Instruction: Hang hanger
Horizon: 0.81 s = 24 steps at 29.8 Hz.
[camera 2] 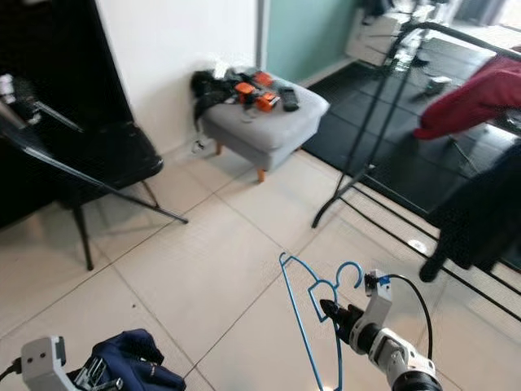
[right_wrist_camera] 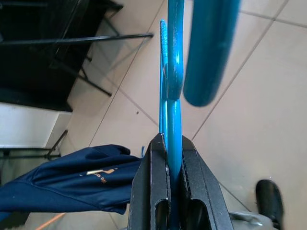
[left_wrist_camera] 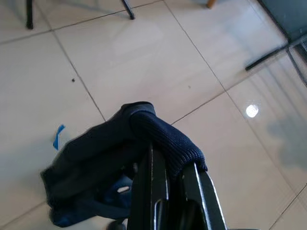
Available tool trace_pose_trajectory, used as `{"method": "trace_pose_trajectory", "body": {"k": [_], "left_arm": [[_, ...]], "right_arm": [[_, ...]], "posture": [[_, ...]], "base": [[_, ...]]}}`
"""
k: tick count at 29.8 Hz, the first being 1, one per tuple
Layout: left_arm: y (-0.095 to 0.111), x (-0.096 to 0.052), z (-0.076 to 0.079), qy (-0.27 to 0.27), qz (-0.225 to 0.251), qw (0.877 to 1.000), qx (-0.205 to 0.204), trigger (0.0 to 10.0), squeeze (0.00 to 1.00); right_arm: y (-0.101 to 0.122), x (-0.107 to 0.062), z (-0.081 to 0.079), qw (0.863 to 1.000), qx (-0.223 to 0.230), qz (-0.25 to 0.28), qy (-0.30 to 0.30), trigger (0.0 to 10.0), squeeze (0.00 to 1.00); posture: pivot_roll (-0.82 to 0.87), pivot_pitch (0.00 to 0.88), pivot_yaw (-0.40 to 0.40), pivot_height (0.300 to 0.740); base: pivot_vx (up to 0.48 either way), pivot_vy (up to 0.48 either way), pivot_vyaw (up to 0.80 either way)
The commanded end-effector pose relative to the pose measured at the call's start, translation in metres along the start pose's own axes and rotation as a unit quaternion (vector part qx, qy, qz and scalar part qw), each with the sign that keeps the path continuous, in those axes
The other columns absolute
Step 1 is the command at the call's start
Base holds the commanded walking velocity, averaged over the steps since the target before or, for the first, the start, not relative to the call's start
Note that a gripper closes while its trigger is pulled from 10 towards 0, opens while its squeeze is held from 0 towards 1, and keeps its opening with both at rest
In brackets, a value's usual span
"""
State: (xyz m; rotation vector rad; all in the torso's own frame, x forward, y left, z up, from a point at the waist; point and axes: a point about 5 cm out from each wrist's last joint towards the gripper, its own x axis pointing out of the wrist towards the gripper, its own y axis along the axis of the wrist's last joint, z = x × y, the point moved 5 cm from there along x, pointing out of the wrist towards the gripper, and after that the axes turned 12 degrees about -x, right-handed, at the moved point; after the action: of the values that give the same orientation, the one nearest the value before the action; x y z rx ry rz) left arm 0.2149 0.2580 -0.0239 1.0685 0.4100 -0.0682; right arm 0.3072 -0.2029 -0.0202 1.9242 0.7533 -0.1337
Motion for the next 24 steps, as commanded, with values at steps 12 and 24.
{"method": "trace_pose_trajectory", "body": {"k": [12, 24], "left_arm": [[0.185, 0.036, 0.092, -0.074, 0.204, 0.97, 0.107, 10.0, 0.0], [0.287, 0.037, 0.158, -0.062, 0.287, 0.953, 0.074, 10.0, 0.0]], "right_arm": [[0.089, 0.007, -0.088, 0.909, -0.361, 0.012, 0.209, 10.0, 0.0], [0.152, -0.059, -0.148, 0.77, -0.534, 0.007, 0.348, 10.0, 0.0]], "posture": [[-0.06, 0.078, -0.053, 0.74], [-0.08, 0.035, -0.043, 0.74]], "base": [[0.0, 0.0, -0.52], [0.0, 0.0, 0.0]]}}
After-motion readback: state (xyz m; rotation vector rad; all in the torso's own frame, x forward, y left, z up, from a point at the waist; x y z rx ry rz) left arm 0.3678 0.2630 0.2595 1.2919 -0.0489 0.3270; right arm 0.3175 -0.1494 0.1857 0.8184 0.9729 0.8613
